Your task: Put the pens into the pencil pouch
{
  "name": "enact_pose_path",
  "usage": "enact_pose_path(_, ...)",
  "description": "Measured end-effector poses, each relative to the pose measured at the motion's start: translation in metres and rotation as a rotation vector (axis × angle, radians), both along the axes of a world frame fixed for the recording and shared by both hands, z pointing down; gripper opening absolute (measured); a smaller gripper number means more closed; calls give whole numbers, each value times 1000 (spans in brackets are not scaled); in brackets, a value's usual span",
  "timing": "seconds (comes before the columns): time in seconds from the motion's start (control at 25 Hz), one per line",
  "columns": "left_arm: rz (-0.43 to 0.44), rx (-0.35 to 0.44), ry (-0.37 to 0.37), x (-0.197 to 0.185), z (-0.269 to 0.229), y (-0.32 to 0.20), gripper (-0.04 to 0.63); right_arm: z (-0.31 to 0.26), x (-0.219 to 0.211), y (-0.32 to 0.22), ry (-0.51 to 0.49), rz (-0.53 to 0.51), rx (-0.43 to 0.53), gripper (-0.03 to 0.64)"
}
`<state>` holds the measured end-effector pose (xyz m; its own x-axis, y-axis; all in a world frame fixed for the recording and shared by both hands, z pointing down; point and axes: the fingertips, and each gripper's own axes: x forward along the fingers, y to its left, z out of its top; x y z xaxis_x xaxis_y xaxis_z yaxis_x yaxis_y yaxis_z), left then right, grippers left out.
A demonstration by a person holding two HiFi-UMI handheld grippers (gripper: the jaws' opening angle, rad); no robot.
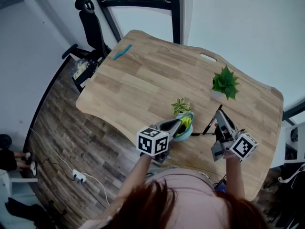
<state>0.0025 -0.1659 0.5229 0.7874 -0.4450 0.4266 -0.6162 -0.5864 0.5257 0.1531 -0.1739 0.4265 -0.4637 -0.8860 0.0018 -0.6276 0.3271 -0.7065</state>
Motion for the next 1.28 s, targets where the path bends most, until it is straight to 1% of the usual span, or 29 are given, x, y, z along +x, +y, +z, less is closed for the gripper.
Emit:
enact_pose_path(0.24,7,19,-10,5,-3,4,15,-19,-17,-12,-53,-9,51,31)
enact_pose_path(0.52,15,22,10,10,-5,10,15,-28,-32,-23,-27,22,90,31)
enact_pose_path(0.64,20,31,9,12,-7,11,15,-29,-45,-26,8,15,115,31)
enact_pose_path(0.76,24,39,4,14,-7,15,15,-20,-59,-27,65,13,120,31)
enact_pose_path(0.92,30,52,-7,16,-8,19,15,-8,-77,-21,126,-14,130,31)
enact_pose_path(1.16,3,58,-2,12,-10,16,15,14,-95,-13,225,-57,130,31)
enact_pose_path(1.28,-11,55,1,10,-9,16,15,28,-104,-6,303,-86,129,31)
